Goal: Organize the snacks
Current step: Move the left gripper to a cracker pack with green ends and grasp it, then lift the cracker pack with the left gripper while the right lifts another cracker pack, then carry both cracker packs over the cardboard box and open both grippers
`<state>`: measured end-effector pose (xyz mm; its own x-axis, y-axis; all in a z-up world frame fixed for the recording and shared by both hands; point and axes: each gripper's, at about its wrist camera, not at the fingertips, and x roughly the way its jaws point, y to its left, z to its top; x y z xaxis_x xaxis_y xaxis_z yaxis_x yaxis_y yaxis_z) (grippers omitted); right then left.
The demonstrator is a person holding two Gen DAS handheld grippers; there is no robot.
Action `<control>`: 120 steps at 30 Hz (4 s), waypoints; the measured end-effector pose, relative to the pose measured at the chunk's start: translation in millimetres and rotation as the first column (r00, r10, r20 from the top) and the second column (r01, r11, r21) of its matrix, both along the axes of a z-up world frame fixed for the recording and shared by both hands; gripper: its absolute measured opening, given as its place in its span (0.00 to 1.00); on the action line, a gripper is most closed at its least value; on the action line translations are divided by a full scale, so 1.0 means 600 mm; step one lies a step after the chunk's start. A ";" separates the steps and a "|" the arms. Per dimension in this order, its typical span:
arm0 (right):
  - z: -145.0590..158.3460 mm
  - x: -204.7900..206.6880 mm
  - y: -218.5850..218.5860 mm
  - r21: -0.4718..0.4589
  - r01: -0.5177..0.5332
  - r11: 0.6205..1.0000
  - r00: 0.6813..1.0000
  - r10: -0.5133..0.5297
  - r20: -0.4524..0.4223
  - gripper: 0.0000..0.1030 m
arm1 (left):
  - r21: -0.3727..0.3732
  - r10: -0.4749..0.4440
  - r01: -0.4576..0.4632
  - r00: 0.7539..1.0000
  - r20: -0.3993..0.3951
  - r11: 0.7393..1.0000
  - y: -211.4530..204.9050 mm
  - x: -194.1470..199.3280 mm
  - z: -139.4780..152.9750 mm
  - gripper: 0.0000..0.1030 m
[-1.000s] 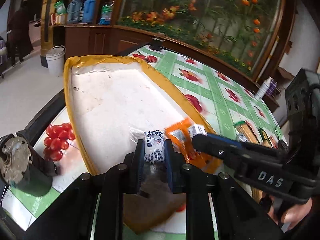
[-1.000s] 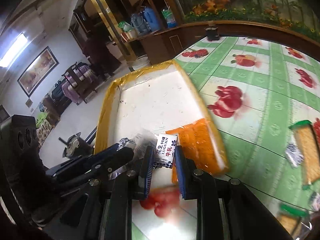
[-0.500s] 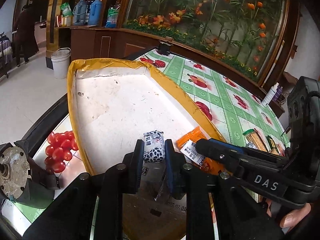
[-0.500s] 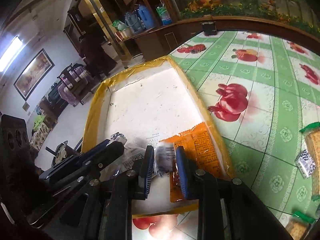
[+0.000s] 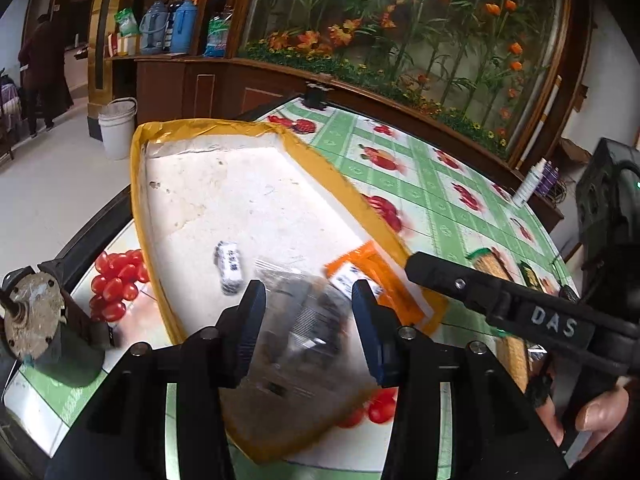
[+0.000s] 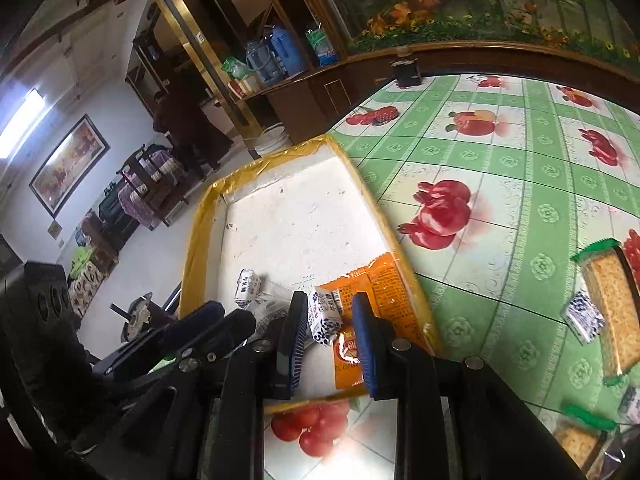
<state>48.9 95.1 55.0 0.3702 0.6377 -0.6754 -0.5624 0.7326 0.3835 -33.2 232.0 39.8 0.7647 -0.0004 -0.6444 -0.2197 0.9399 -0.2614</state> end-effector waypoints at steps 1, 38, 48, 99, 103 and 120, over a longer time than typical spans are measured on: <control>0.002 -0.001 -0.007 0.003 0.004 1.000 1.000 -0.004 -0.004 0.24 | 0.000 -0.012 0.012 1.000 0.004 1.000 -0.007 -0.003 0.003 0.42; 0.023 -0.012 -0.371 0.069 0.269 0.961 0.963 -0.270 -0.005 0.31 | 0.049 -0.395 0.414 0.893 -0.215 0.909 -0.337 0.055 -0.049 0.51; 0.001 0.032 -0.309 -0.088 0.259 0.962 0.966 -0.259 0.006 0.41 | 0.074 -0.324 0.346 0.922 -0.214 0.935 -0.286 0.017 -0.050 0.43; 0.010 0.018 -0.197 -0.101 0.154 0.983 0.986 -0.146 0.081 0.46 | -0.013 -0.226 0.225 0.973 -0.045 0.974 -0.195 -0.013 0.005 0.43; 0.010 0.017 -0.195 -0.102 0.151 0.983 0.986 -0.143 0.081 0.46 | -0.010 -0.228 0.228 0.973 -0.045 0.974 -0.197 -0.015 0.007 0.43; 0.009 0.006 -0.189 -0.091 0.126 0.988 0.989 -0.119 0.083 0.46 | -0.020 -0.177 0.177 0.984 -0.011 0.984 -0.160 -0.023 0.028 0.44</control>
